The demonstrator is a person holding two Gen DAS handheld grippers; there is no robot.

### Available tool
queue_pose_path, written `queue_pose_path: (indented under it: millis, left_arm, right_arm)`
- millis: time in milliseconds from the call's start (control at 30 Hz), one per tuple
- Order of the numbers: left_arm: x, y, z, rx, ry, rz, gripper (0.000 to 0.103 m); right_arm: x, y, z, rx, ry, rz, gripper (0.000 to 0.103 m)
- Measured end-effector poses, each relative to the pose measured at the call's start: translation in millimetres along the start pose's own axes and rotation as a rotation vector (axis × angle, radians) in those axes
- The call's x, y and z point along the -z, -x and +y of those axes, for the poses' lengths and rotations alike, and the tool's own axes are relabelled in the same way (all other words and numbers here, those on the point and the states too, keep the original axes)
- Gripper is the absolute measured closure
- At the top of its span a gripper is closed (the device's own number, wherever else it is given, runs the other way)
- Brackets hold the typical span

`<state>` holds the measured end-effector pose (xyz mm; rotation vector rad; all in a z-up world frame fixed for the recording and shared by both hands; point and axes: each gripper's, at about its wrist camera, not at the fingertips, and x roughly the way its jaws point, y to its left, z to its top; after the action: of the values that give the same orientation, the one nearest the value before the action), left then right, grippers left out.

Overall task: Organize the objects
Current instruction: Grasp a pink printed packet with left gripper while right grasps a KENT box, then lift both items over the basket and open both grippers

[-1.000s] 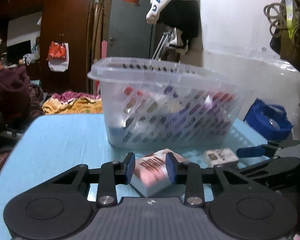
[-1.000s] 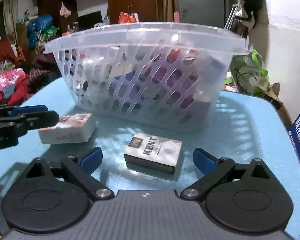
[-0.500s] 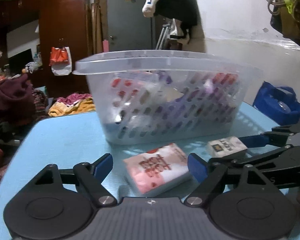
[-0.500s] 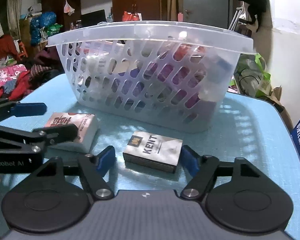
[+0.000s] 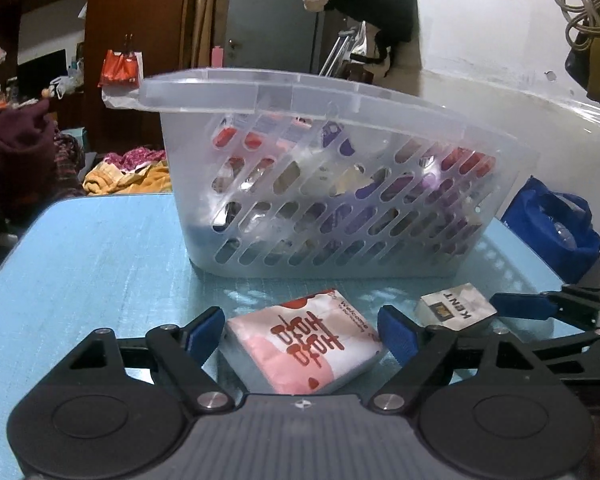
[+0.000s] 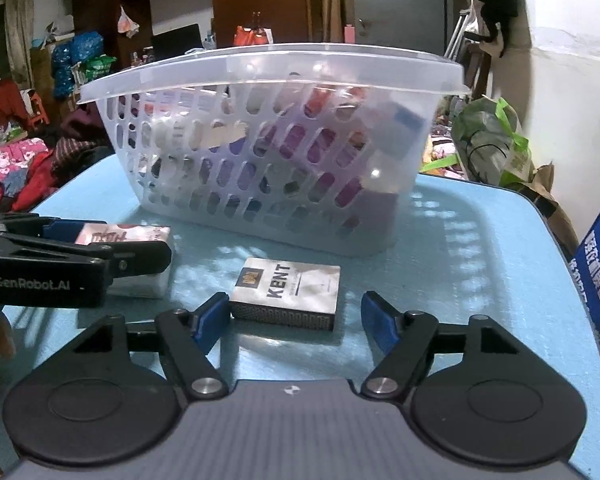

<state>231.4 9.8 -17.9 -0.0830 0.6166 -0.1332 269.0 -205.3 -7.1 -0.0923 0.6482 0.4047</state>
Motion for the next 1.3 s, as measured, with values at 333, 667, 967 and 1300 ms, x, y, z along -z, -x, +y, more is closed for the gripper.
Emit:
queue_pose_path:
  millis: [333,667,967,1300]
  left_arm:
    - [1,5,4,0.021,0.053,0.022,0.018]
    - [0,2,6,0.016,0.087,0.032,0.02]
    - [-6,13,26,0.091,0.124,-0.014,0.027]
    - [-6,32,38,0.194,0.169,-0.071,0.028]
  right_arm:
    - [2,-1,13,-0.024,0.054,0.012,0.019]
    - [-3,-9,15,-0.014,0.053,0.014,0.015]
    - [-2,-4,18,-0.035,0.078,-0.012,0.042]
    - [2,19,17,-0.028,0.061,-0.085,0.042]
